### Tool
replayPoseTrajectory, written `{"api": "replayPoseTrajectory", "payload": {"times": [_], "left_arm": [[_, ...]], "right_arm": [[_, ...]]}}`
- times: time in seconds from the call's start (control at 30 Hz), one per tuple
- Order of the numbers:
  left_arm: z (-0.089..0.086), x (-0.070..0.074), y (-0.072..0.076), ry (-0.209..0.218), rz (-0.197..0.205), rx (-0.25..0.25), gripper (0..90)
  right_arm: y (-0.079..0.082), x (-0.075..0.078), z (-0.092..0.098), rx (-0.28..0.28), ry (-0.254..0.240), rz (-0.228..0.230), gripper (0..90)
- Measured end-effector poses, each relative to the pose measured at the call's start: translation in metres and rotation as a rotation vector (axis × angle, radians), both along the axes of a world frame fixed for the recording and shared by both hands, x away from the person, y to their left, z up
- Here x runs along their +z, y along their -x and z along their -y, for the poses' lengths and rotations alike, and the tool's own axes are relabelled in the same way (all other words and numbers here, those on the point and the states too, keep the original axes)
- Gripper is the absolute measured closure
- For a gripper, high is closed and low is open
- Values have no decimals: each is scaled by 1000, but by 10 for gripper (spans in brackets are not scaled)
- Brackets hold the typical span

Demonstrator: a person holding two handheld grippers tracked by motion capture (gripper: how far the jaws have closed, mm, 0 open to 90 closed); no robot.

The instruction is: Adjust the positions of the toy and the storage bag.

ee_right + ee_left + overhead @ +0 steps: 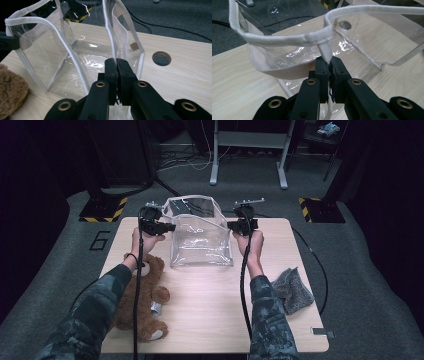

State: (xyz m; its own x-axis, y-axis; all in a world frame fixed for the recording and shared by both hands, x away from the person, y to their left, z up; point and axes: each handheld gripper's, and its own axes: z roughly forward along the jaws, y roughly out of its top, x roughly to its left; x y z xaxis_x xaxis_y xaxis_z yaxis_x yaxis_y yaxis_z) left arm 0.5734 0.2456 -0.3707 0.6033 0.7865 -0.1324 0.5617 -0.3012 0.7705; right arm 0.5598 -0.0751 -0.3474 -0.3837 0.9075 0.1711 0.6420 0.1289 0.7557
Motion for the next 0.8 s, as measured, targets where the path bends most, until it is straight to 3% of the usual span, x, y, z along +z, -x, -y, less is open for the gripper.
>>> {"api": "replayPoseTrajectory", "payload": {"times": [0.4,0.8], "left_arm": [[12,1,18,19,-24,-39,850],[19,2,38,17,-47,-95,839]], "right_arm": [[23,1,22,-3,17,-9,880],[55,-1,34,9,42,19,880]]}}
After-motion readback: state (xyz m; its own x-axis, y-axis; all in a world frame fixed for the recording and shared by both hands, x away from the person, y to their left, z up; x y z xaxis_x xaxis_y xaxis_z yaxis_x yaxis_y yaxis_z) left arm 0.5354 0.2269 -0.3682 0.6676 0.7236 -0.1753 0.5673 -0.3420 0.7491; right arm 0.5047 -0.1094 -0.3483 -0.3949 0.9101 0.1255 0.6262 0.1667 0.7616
